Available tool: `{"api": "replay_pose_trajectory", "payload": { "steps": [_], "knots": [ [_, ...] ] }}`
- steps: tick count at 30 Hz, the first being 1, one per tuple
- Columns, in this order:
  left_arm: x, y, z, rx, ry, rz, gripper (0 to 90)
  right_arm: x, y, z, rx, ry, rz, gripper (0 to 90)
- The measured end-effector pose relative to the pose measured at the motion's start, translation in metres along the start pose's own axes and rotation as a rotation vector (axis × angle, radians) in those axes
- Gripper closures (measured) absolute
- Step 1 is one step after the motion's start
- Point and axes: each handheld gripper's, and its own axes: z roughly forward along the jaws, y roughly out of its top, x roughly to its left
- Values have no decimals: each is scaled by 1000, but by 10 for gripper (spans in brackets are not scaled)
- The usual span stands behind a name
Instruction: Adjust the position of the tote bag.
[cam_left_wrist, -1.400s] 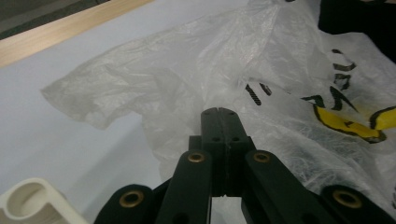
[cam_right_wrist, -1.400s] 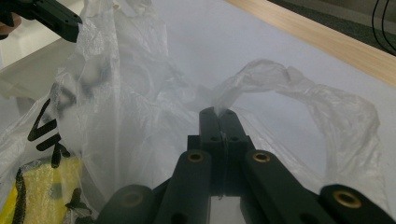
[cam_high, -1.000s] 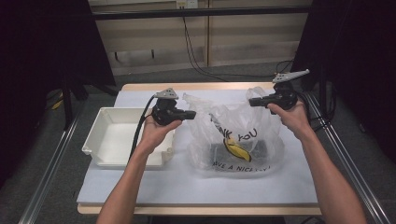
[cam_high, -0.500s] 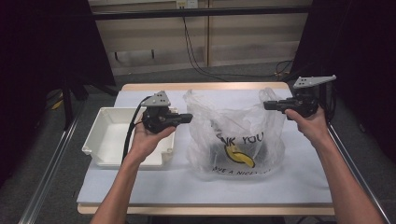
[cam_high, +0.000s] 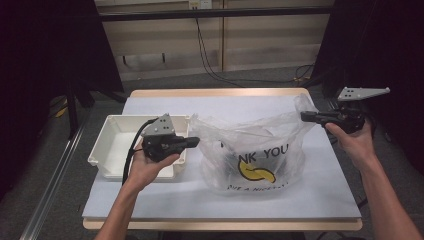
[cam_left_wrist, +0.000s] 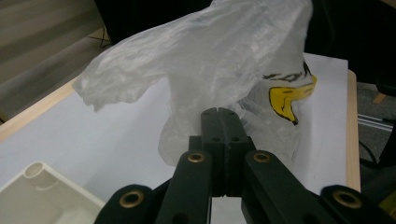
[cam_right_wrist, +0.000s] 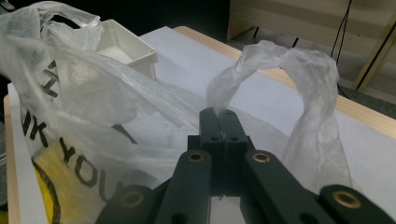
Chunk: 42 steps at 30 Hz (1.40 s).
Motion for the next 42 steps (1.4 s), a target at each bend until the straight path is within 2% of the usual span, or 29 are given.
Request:
{"api": "replay_pose_trajectory", "payload": {
  "steps": [2, 5, 9, 10, 12, 14, 16, 18, 19, 20, 23, 26, 28, 30, 34, 36, 37, 39, 40, 42],
  "knots": [
    [-2, -2, -1, 7, -1, 3, 900, 2, -4, -4, 6, 1, -3, 900],
    [-15, -7, 0, 36, -18, 26, 900, 5, -12, -9, 20, -4, -16, 900],
    [-33, -18, 6, 96, -32, 83, 900, 13, -24, -13, 54, -5, -34, 900],
    [-33, -18, 6, 96, -32, 83, 900, 13, -24, -13, 54, -5, -34, 900],
    [-40, -28, 12, 143, -47, 96, 900, 15, -34, -15, 67, -6, -42, 900],
    [-42, -32, 14, 147, -51, 88, 900, 15, -37, -15, 72, -6, -44, 900],
    [-44, -43, 18, 182, -52, 84, 900, 15, -48, -12, 96, 2, -41, 900],
    [-45, -46, 20, 189, -62, 75, 900, 15, -55, -11, 116, 0, -40, 900],
    [-46, -53, 22, 209, -61, 73, 900, 15, -59, -10, 125, 3, -38, 900],
    [-46, -53, 22, 209, -61, 73, 900, 15, -59, -10, 125, 3, -38, 900],
    [-47, -66, 29, 243, -67, 62, 900, 16, -70, -5, 151, -1, -32, 900],
    [-50, -75, 33, 238, -76, 35, 900, 18, -76, -1, 162, 0, -29, 900],
    [-51, -78, 35, 249, -76, 36, 900, 18, -78, 0, 162, 1, -28, 900],
    [-54, -85, 40, 285, -77, 45, 900, 18, -85, 4, 177, 2, -22, 900],
    [-54, -90, 46, 307, -83, 49, 900, 18, -95, 8, 202, -10, -16, 900],
    [-53, -95, 50, 342, -82, 47, 900, 16, -107, 13, 210, -9, 6, 900],
    [-52, -96, 52, 342, -84, 45, 900, 15, -111, 15, 215, -5, 13, 900],
    [-50, -99, 55, 354, -82, 50, 900, 14, -117, 20, 247, -10, 13, 900],
    [-49, -100, 56, 378, -85, 54, 900, 14, -119, 22, 257, -9, 14, 900],
    [-49, -104, 59, 385, -81, 49, 900, 14, -124, 26, 278, -5, 16, 900]
  ]
}}
